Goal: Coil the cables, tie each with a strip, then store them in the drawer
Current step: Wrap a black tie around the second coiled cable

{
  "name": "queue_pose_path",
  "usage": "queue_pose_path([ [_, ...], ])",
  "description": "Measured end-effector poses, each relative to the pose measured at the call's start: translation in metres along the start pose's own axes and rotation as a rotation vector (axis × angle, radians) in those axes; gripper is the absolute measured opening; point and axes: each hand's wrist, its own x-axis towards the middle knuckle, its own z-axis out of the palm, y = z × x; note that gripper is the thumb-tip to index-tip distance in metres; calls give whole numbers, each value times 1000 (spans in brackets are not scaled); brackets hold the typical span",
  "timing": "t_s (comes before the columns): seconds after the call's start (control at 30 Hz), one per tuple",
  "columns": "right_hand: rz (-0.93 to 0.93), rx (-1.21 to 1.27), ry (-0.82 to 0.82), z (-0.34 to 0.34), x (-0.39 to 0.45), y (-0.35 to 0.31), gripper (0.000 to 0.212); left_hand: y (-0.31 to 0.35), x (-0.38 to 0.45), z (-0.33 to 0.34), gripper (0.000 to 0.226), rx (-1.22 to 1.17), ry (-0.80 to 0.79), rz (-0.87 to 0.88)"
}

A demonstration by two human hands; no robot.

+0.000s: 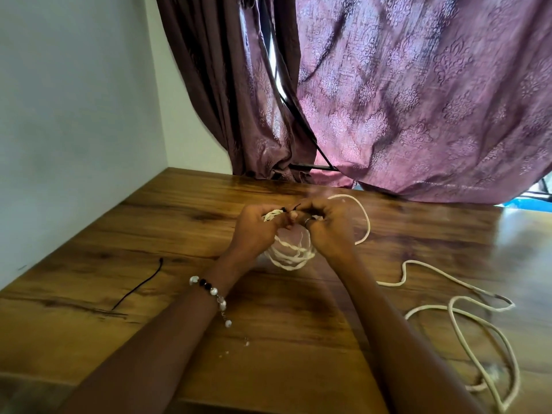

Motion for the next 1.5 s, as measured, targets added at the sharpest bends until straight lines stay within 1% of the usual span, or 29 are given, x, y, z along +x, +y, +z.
queue_pose_path([
  [0.03, -67, -61, -3, 2, -1, -2, 19, 3, -1, 0, 9, -98, 12, -61],
  [0.1, -185, -236, 6, 3, -2, -3, 19, 10, -2, -2, 18, -305, -4, -205],
  [0.17, -213, -312, 22, 0, 0, -2, 23, 16, -2, -6, 22, -477, -35, -318],
  [0.2, -205, -307, 11, -3, 1, -3, 23, 18, -1, -7, 21, -517, -39, -350],
  [0.3, -159, -267, -88, -8, 0, -1, 23, 22, -2, -9, 19, -528, -42, -388],
  [0.43, -237, -439, -317, -3, -5, 8, 20, 19, -5, -10, 15, -445, -69, -375],
  [0.5, -264, -464, -312, -2, -4, 15, 16, 14, -4, -8, 12, -350, -47, -343],
  [0.6, -277, -413, -267, -3, -1, 21, 14, 12, -4, -8, 11, -311, 8, -316],
  [0.67, -229, -332, -277, -4, 0, 20, 14, 10, -2, -9, 14, -285, 0, -313],
  [0.8, -126, -160, -287, -6, -2, 12, 4, 8, 0, -12, 10, -209, 7, -270],
  [0.83, -92, -101, -278, -7, -2, 11, 7, 7, 1, -13, 8, -196, 13, -263],
  [0.9, 15, 48, -225, -8, -2, 7, 9, 7, 1, -13, 8, -189, 18, -251],
  [0.97, 152, 228, -138, -9, 0, 2, 3, 6, 1, -15, 9, -195, -9, -220],
  [1.0, 235, 311, -80, -10, 0, -1, 4, 7, 0, -15, 9, -195, -35, -198],
  [1.1, 426, 510, 40, -11, -3, -9, 27, 9, -2, -14, 3, -193, -100, -147],
  [1.17, 454, 560, 59, -12, -4, -11, 31, 9, -2, -13, 8, -181, -122, -129],
  [1.23, 435, 525, 59, -11, -5, -14, 20, 8, -2, -13, 20, -165, -153, -110],
  [1.3, 437, 501, 76, -11, -5, -15, 7, 9, -4, -11, 24, -155, -192, -93],
  [1.4, 528, 572, 124, -11, -4, -16, 17, 10, -7, -9, 20, -137, -274, -102],
  [1.5, 611, 609, 193, -15, -1, -15, 17, 11, -10, -5, 21, -148, -385, -125],
])
